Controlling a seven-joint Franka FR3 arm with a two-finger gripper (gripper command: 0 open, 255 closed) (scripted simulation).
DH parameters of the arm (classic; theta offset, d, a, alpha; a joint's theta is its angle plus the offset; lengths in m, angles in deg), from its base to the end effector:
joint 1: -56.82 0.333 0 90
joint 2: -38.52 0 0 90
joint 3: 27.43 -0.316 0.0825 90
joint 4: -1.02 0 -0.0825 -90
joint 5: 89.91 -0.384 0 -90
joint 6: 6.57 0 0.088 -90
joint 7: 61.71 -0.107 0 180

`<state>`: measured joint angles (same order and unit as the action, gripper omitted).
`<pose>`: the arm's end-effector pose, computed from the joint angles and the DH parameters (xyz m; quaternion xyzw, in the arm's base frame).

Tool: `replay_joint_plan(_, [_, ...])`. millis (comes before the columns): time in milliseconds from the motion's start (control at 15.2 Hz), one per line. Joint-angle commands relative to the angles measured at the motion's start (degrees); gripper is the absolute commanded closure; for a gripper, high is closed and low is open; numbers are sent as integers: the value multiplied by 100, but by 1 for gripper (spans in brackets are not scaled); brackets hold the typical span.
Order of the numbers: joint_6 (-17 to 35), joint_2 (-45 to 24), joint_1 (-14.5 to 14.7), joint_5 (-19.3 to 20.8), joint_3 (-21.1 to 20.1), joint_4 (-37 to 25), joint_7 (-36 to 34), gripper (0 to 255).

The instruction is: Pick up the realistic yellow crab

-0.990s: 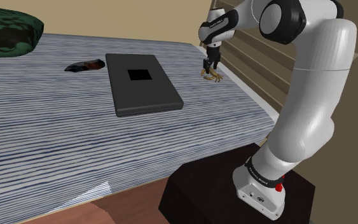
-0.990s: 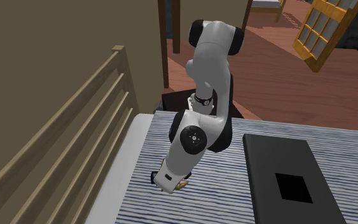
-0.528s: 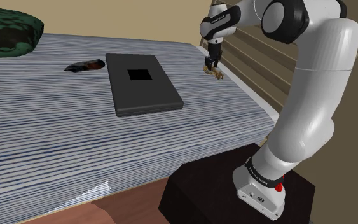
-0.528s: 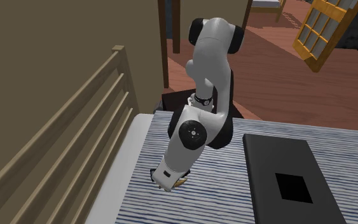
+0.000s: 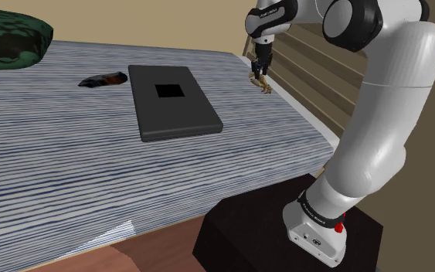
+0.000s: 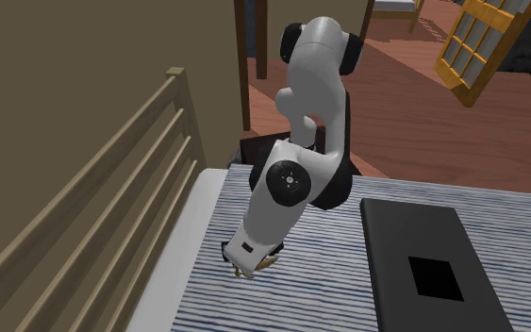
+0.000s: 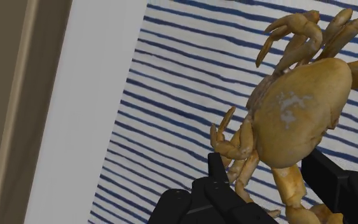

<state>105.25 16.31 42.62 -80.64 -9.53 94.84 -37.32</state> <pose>0.5619 -0.3391 0.3996 0.9905 -0.0254 -0.0877 0.1031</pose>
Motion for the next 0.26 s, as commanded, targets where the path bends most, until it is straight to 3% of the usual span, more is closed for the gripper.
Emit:
replay_joint_plan(0, [-146, 55, 5, 6, 6, -95, 25, 255])
replay_joint_plan(198, [-223, 78, 7, 8, 8, -151, 39, 255])
